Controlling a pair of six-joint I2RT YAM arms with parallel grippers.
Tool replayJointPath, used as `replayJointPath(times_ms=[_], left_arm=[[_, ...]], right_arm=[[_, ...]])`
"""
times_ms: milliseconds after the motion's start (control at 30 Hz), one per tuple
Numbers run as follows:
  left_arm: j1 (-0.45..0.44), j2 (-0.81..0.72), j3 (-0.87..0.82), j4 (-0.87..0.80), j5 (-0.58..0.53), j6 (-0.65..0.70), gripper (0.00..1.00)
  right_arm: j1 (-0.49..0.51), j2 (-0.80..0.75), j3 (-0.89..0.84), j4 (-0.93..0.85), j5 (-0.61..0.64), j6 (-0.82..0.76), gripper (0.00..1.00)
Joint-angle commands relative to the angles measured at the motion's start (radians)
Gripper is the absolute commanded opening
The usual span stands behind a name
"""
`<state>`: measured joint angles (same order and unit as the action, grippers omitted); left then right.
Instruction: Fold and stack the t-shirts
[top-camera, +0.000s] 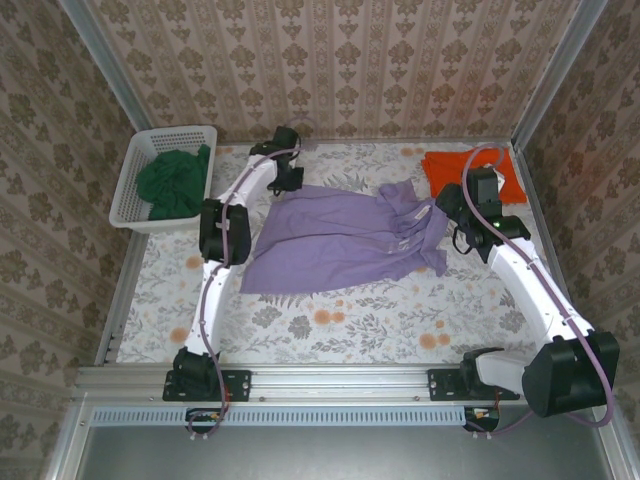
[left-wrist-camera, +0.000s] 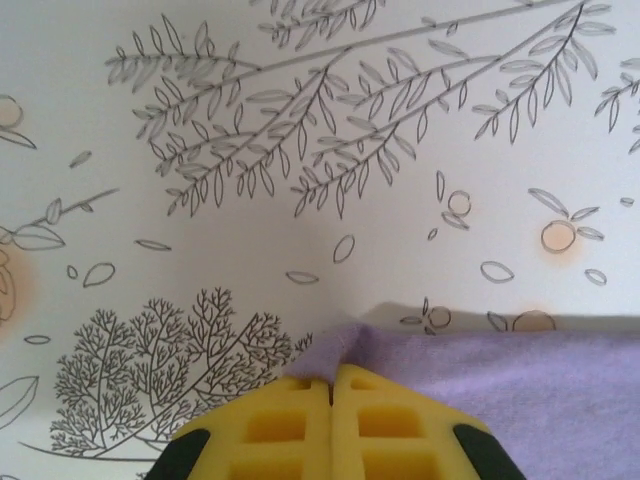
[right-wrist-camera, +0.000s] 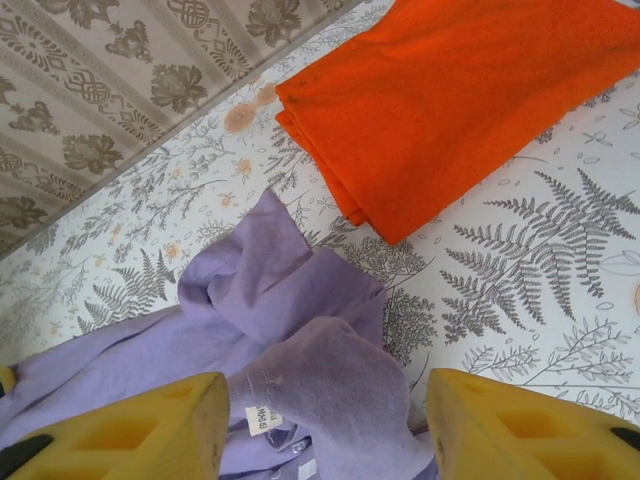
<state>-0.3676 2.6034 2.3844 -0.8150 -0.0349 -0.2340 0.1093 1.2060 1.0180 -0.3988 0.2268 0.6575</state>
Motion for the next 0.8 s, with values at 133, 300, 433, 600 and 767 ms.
replayJointPath(times_ms=[133,300,433,600,767], left_arm=[[0.074,-0.277,-0.299,0.194,-0.275,-0.042,0.00],[0.131,-0.392,-0.400,0.278,-0.342,-0.044,0.00],[0.147,-0.357,-0.325,0.230,-0.347,-0.029,0.00],[0.148,-0.315,-0.215,0.169,-0.353,-0.013,0.12],[0.127,-0.341,-0.188,0.114,-0.341,-0.027,0.59]], right_arm=[[0.001,0.043,0.063,0.022,-0.049,-0.019,0.61],[0.011,0.176,0.204,-0.010,-0.148,-0.043,0.60],[0.043,0.362,0.348,-0.056,-0.216,-0.081,0.60],[0.098,0.610,0.552,-0.122,-0.275,-0.098,0.58],[0.137,0.857,0.772,-0.164,-0.285,-0.093,0.57]])
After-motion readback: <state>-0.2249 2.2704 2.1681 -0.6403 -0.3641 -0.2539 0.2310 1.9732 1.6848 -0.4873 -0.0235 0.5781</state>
